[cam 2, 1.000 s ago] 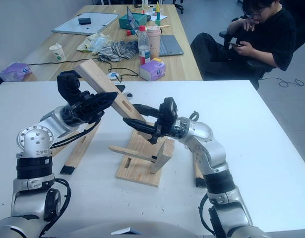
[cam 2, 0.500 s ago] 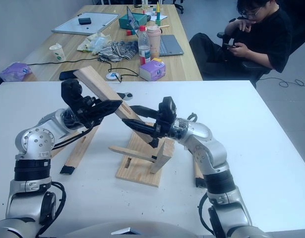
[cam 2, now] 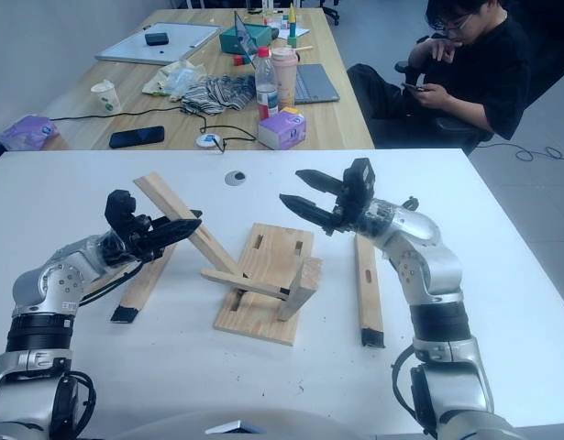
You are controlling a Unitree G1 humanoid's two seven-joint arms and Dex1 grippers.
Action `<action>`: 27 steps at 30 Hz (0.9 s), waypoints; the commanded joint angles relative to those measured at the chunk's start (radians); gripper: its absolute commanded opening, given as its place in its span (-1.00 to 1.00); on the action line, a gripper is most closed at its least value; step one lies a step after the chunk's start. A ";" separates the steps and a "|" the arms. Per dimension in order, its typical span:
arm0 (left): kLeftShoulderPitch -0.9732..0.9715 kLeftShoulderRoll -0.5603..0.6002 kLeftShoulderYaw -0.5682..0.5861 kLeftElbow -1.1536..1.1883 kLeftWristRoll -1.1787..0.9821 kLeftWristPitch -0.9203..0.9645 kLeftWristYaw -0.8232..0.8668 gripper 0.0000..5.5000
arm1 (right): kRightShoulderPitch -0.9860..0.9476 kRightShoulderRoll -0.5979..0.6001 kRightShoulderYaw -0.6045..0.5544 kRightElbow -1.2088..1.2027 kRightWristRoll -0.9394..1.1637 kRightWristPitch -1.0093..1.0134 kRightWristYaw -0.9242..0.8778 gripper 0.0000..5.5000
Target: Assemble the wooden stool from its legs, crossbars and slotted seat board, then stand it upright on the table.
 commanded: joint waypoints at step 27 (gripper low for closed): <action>0.025 0.258 -0.189 -0.057 0.275 -0.271 -0.279 -0.26 | 0.008 -0.006 -0.014 0.031 -0.050 -0.024 0.022 0.18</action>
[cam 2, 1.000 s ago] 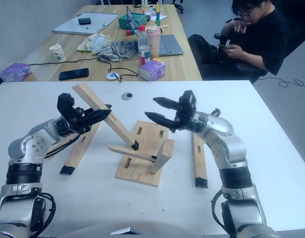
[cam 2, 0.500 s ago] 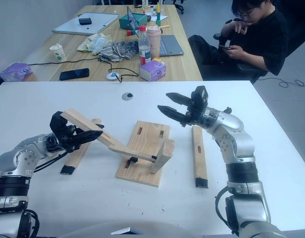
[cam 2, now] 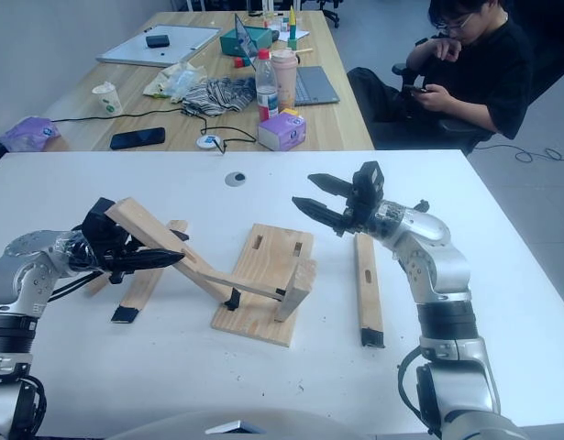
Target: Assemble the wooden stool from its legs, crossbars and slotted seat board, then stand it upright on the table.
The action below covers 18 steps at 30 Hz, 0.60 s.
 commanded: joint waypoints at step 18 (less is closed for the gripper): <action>-0.133 0.226 -0.385 0.122 0.155 -0.328 -0.089 -0.26 | 0.048 0.001 0.023 -0.029 -0.019 -0.019 -0.007 0.18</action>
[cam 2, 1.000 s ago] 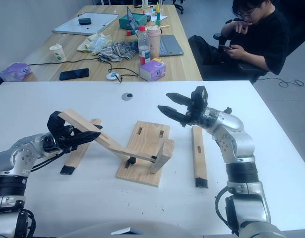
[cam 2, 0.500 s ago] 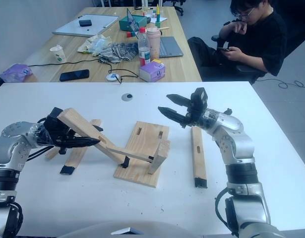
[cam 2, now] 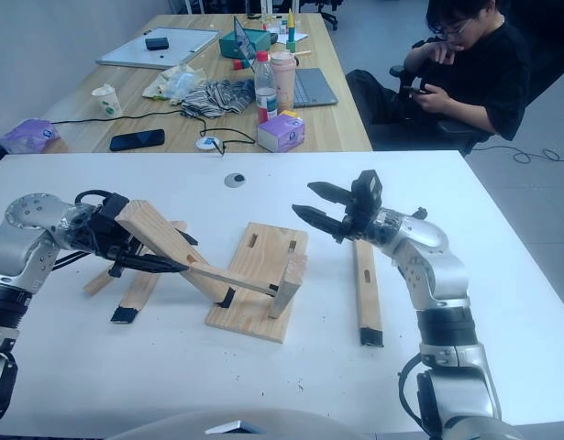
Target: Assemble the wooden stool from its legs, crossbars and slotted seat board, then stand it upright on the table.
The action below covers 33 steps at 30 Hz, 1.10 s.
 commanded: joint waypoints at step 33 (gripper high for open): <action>0.246 0.017 0.090 -0.115 0.062 0.036 0.110 -0.26 | -0.649 -0.067 0.129 -0.355 0.320 0.996 -0.308 0.18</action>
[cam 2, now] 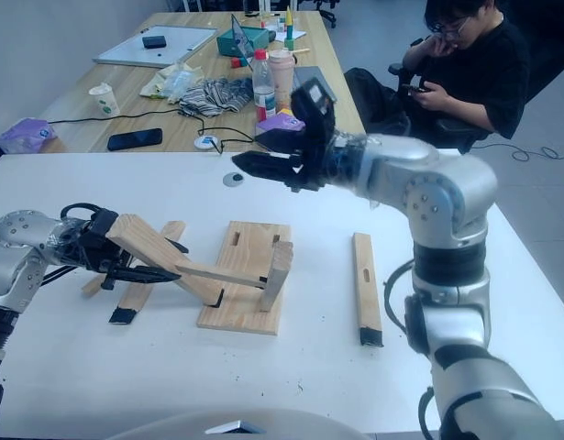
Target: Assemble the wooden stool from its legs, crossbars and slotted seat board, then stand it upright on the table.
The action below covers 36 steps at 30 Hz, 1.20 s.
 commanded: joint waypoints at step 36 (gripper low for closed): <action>0.152 -0.048 0.049 -0.123 0.083 0.110 0.085 -0.26 | -0.207 -0.038 0.746 0.064 -0.334 -0.120 0.413 -0.81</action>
